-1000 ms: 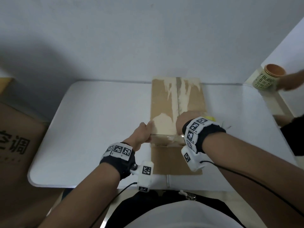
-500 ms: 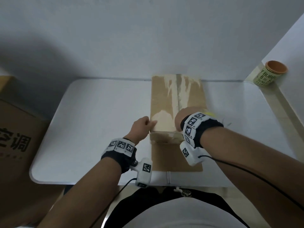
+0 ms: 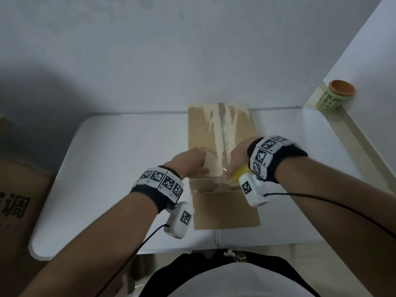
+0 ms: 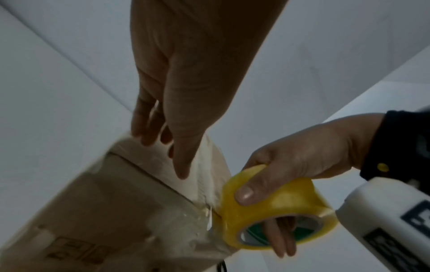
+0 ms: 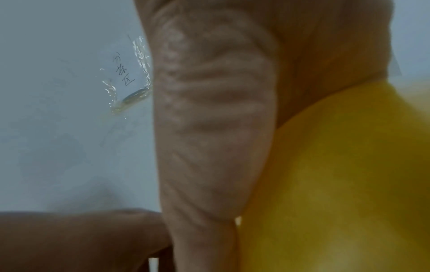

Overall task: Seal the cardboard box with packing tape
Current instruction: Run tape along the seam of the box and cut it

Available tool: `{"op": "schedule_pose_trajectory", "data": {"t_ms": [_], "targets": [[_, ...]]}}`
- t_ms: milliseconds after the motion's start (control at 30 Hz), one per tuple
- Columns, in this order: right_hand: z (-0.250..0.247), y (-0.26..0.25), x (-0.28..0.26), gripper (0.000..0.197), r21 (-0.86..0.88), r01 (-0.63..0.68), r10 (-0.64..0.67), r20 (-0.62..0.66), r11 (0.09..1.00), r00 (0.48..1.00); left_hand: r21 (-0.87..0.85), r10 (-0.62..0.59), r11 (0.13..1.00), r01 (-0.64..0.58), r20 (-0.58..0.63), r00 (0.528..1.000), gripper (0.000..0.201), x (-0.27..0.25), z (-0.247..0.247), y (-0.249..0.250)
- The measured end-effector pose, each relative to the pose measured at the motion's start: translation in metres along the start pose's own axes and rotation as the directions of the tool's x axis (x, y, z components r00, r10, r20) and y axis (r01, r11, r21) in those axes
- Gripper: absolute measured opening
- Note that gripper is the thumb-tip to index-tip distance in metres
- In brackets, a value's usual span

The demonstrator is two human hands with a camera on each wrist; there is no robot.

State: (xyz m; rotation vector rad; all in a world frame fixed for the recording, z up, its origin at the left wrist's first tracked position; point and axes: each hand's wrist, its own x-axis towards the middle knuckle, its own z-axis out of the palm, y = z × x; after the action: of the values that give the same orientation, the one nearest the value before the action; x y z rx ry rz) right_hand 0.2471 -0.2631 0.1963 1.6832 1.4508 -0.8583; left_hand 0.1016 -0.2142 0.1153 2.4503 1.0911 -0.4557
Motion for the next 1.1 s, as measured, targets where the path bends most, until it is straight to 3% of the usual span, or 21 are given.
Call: {"op": "schedule_pose_trajectory", "data": {"t_ms": [100,200,300,433,567,600,733,867,1000,1100], "targets": [[0.009,0.007,0.003,0.061,-0.016,0.007,-0.008,-0.043,1.0,0.999,0.02,0.186,0.982,-0.188,0.079,0.979,0.028,0.017,-0.001,0.027],[0.012,0.014,-0.006,0.054,0.051,0.023,-0.023,0.004,0.998,1.0,0.097,0.227,0.966,-0.24,0.125,0.966,0.027,0.036,-0.001,0.043],[0.017,0.033,-0.01,0.068,0.202,0.026,-0.053,0.128,0.979,0.99,0.122,0.203,0.965,-0.231,0.204,0.958,0.028,0.051,-0.003,0.049],[0.026,0.051,-0.004,0.073,0.226,0.01,-0.035,0.106,0.974,0.994,0.231,0.102,0.957,-0.176,0.298,0.949,0.024,0.058,-0.009,0.059],[0.039,0.057,0.008,0.079,0.195,-0.021,0.031,-0.05,0.98,0.998,0.319,0.029,0.938,-0.134,0.311,0.95,0.023,0.07,-0.007,0.061],[0.042,0.066,0.013,0.079,0.206,-0.078,0.098,-0.09,0.976,0.991,0.336,0.022,0.934,-0.125,0.294,0.956,0.024,0.071,-0.006,0.059],[0.06,0.098,0.005,0.049,0.376,-0.137,0.233,-0.223,0.916,0.947,0.285,-0.021,0.955,-0.078,0.329,0.944,0.036,0.065,-0.012,0.067],[0.079,0.108,0.008,0.055,0.388,-0.184,0.324,-0.335,0.903,0.885,0.222,-0.031,0.973,-0.056,0.368,0.929,0.04,0.067,-0.015,0.071],[0.076,0.125,0.008,0.063,0.36,-0.144,0.239,-0.234,0.922,0.942,0.216,-0.026,0.975,-0.06,0.372,0.928,0.043,0.065,-0.017,0.071],[0.075,0.14,0.006,0.075,0.328,-0.142,0.198,-0.145,0.934,0.969,0.22,-0.027,0.973,-0.065,0.39,0.92,0.033,0.066,-0.018,0.071]]}}
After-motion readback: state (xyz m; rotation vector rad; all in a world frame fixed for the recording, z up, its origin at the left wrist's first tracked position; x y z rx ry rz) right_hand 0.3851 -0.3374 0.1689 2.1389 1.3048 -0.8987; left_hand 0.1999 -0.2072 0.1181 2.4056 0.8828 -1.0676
